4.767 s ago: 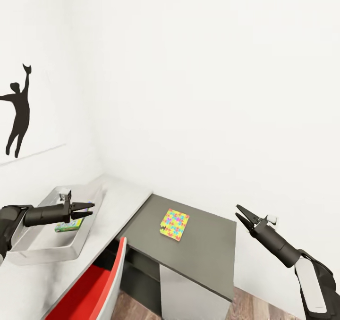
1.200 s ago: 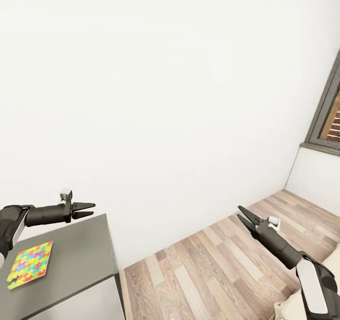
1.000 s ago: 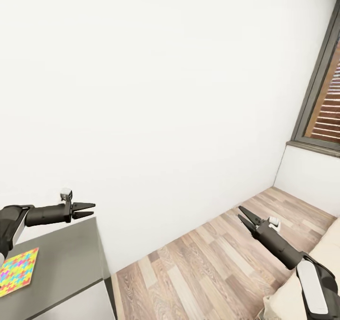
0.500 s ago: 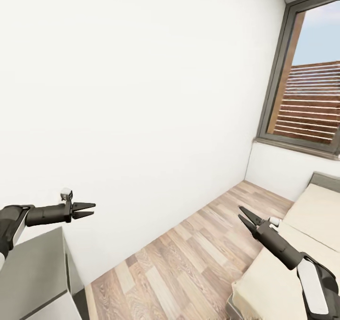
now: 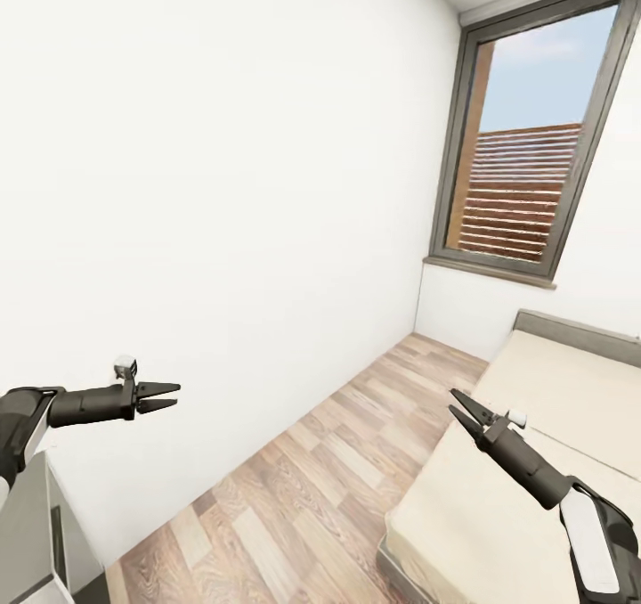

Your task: Put all the toys in the child's room - the three board games (two on the bed and one on the table), the two jigsaw puzzles on the table, and the tennis ball on the table - inside the toy box on the table in the child's room.

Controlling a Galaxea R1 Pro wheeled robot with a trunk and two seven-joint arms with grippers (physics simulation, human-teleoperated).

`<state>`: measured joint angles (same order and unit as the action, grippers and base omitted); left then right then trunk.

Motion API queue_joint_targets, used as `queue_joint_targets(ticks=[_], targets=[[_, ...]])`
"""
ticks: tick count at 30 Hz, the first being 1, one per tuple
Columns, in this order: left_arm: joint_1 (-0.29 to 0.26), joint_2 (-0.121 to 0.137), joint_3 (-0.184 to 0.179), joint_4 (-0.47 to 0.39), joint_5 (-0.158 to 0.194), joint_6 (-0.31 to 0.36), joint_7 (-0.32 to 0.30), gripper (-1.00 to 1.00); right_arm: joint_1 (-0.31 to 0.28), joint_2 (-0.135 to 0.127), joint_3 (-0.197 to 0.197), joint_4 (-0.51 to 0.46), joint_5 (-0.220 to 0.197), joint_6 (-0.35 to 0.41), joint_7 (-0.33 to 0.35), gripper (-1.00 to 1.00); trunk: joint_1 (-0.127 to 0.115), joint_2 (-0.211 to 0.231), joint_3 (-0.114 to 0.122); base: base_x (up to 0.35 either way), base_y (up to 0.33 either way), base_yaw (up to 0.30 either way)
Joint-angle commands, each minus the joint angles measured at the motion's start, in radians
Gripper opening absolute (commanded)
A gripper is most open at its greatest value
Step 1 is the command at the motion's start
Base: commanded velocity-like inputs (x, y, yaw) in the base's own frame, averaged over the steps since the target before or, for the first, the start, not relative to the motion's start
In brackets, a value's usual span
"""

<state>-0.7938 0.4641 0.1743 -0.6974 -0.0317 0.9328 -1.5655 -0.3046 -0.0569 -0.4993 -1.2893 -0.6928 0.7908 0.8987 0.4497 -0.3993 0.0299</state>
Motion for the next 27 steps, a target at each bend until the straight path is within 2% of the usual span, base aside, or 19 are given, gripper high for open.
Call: queue_joint_targets(ticks=[1,18,27], targets=[[0.000,0.000,0.001,-0.001,-0.004,0.011,-0.005,1.00,-0.001,0.000,-0.001,0.001,-0.002,0.005,0.001,1.00,0.000,-0.001,0.000,-0.023,-0.033,-0.280],[0.000,-0.001,0.001,0.000,-0.004,0.008,-0.005,1.00,-0.001,0.000,-0.001,0.007,-0.001,0.004,0.001,1.00,0.000,-0.001,0.010,-0.004,-0.009,-0.280],[0.001,-0.002,0.001,0.000,-0.005,0.006,-0.005,1.00,-0.001,0.000,-0.002,0.012,-0.002,0.004,0.001,1.00,0.000,-0.001,0.016,0.000,-0.209,-0.280]])
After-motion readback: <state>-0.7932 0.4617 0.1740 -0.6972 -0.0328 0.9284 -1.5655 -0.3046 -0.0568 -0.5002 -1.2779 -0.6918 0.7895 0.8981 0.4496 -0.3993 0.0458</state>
